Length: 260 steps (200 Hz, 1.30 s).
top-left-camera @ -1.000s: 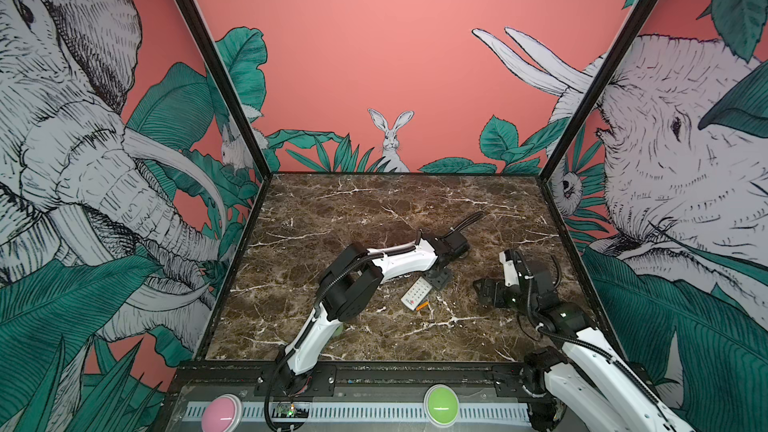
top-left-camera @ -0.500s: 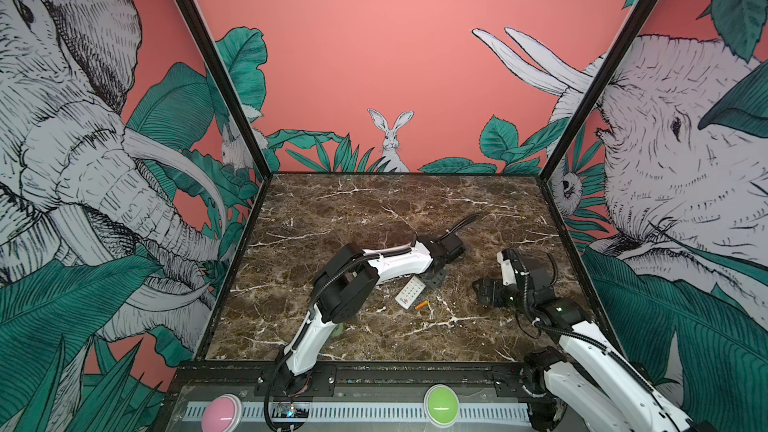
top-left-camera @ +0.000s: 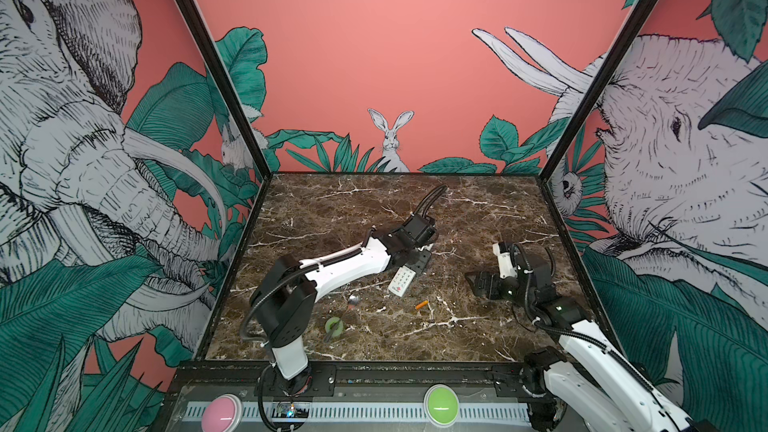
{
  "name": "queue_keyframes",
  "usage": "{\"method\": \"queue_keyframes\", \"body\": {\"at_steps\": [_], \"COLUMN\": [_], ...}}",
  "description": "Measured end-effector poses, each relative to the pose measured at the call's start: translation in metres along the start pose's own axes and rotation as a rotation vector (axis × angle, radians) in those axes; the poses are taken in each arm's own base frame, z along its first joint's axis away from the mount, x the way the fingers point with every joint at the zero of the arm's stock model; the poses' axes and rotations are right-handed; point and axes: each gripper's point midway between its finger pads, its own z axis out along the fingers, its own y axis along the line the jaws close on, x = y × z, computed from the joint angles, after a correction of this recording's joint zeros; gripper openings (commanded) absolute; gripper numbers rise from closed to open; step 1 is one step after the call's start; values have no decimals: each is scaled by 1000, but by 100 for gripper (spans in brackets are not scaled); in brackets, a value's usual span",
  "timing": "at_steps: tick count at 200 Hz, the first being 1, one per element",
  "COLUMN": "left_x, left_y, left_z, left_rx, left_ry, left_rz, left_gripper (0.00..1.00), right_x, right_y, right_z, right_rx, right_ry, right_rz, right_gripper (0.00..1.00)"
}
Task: Load the batteries into the remote control
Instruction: 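Lift the remote upright with the left gripper toward the right gripper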
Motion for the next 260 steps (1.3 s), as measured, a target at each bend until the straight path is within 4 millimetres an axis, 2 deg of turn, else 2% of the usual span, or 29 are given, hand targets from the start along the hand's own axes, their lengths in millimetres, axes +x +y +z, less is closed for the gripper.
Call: {"method": "queue_keyframes", "body": {"at_steps": [37,78,109,142,161,192,260], "left_x": [-24,-42,-52,-64,-70,-75,-75], "left_y": [-5,-20,-33,-46,-52,-63,-83], "left_z": [-38,-63,-79,-106,-128,-158,-181], "left_rx": [101,216,304,393,447,529,670], "left_ry": [-141,-244,-292,-365,-421,-496,-534], "left_rz": [-30,-63,-68,-48,-27,15,72], "left_gripper": [17,17,16,13,12,3,4], "right_x": [-18,-41,-44,-53,-57,-63,-68], "right_y": [28,67,89,112,121,132,149], "right_z": [-6,-20,-34,-55,-65,-75,-72], "right_rx": [-155,-366,-508,-630,-675,-727,-808], "right_ry": [-96,-198,-255,-314,-343,-375,-375], "right_rz": [-16,-64,-110,-176,-210,-243,-270], "right_gripper": [99,99,99,99,99,99,99]}}
